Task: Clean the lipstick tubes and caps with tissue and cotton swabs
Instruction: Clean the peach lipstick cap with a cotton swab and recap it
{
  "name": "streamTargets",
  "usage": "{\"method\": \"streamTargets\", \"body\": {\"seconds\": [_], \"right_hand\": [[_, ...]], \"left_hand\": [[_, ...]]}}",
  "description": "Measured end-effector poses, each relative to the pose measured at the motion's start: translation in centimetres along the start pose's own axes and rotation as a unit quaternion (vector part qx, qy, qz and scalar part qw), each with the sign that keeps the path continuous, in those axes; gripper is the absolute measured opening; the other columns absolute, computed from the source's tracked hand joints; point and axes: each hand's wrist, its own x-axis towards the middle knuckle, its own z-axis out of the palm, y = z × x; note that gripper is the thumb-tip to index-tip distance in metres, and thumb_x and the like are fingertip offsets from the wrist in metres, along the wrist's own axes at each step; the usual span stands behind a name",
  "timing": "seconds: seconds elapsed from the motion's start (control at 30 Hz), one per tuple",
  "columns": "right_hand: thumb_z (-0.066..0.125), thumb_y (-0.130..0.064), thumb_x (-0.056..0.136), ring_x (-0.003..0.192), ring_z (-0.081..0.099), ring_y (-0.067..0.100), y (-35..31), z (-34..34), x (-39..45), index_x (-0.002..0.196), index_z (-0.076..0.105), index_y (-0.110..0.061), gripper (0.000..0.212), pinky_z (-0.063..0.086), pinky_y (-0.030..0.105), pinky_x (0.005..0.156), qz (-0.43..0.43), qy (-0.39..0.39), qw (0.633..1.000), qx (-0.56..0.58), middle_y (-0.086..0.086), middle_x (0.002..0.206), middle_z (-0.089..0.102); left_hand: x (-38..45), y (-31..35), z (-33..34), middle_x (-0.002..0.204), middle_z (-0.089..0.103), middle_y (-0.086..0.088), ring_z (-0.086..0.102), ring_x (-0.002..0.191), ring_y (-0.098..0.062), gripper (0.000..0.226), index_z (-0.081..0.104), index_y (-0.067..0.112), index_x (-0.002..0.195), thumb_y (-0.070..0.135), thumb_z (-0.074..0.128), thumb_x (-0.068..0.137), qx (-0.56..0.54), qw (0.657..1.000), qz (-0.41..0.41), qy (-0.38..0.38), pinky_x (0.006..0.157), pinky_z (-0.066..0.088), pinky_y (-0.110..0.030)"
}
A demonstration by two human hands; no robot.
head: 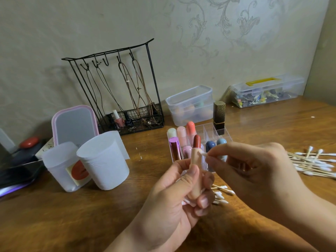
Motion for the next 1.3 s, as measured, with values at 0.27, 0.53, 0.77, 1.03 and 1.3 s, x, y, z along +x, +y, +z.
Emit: {"method": "streamTargets", "body": {"seconds": [0.27,0.53,0.77,1.03,1.3], "right_hand": [[0.063,-0.043,0.087,0.038,0.039,0.005,0.02,0.00,0.00,0.080,0.073,-0.029,0.018,0.041,0.023,0.040,0.007,-0.002,1.000,-0.006,-0.016,0.046,0.045],[0.060,-0.048,0.089,0.038,0.040,0.012,-0.18,-0.20,0.05,0.080,0.072,-0.032,0.022,0.041,0.027,0.039,0.012,-0.007,1.000,0.008,-0.010,0.045,0.044],[0.058,-0.050,0.088,0.037,0.040,0.014,-0.39,-0.07,-0.05,0.080,0.070,-0.032,0.023,0.041,0.030,0.038,0.029,-0.002,1.000,0.000,-0.009,0.043,0.044],[0.061,-0.046,0.088,0.038,0.041,0.015,-0.36,-0.37,0.01,0.082,0.073,-0.032,0.020,0.041,0.028,0.039,0.017,-0.005,1.000,0.014,-0.011,0.045,0.044],[0.061,-0.046,0.088,0.038,0.045,0.013,-0.27,-0.22,-0.04,0.080,0.074,-0.032,0.021,0.043,0.029,0.040,0.009,0.005,1.000,0.004,-0.011,0.046,0.049]], "left_hand": [[-0.02,0.10,0.24,0.076,0.057,-0.017,0.048,0.053,-0.020,0.032,0.055,0.002,0.109,0.019,0.055,0.081,0.010,1.000,0.001,0.012,0.046,0.033,-0.025],[0.09,0.05,0.20,0.076,0.059,-0.018,0.050,0.052,-0.021,0.030,0.060,-0.001,0.103,0.020,0.053,0.082,0.014,1.000,0.001,0.020,0.046,0.033,-0.025],[0.14,-0.02,0.08,0.078,0.060,-0.018,0.051,0.053,-0.020,0.026,0.068,0.000,0.095,0.021,0.054,0.089,0.022,0.999,0.006,0.033,0.046,0.036,-0.024],[0.06,0.18,0.32,0.077,0.059,-0.020,0.049,0.051,-0.020,0.026,0.065,-0.001,0.096,0.019,0.052,0.088,0.019,0.999,-0.002,0.045,0.045,0.034,-0.025],[-0.17,0.35,0.50,0.075,0.058,-0.019,0.049,0.051,-0.019,0.030,0.069,0.000,0.090,0.021,0.047,0.084,0.015,0.999,0.000,0.040,0.046,0.032,-0.025]]}}
